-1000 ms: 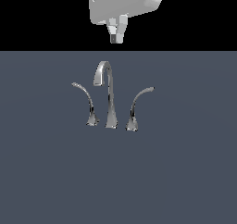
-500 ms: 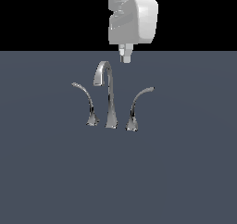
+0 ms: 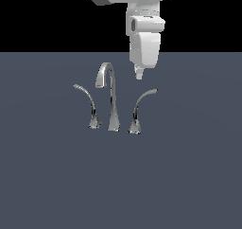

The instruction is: Turn on the faucet by rotating a designated handle.

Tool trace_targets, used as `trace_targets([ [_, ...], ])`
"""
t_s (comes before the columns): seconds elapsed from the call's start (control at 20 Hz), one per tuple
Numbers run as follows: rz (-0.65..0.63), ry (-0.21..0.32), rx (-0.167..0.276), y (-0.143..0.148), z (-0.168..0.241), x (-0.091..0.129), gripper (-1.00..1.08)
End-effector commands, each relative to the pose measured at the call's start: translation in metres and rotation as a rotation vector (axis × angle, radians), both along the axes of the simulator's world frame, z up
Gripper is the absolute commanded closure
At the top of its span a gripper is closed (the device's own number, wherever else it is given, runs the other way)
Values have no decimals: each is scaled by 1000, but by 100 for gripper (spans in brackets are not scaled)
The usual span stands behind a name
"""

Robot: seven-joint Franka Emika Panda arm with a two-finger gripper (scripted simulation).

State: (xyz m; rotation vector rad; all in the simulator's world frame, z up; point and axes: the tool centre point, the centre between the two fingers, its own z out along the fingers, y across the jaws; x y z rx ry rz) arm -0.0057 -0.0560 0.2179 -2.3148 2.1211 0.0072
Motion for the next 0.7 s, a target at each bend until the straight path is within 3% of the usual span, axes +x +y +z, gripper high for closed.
trace_targets([
  [0.0,-67,-1,-2,-11,-12,8,108],
  [0.65,-270,-1,-6,-48,-46,28,108],
])
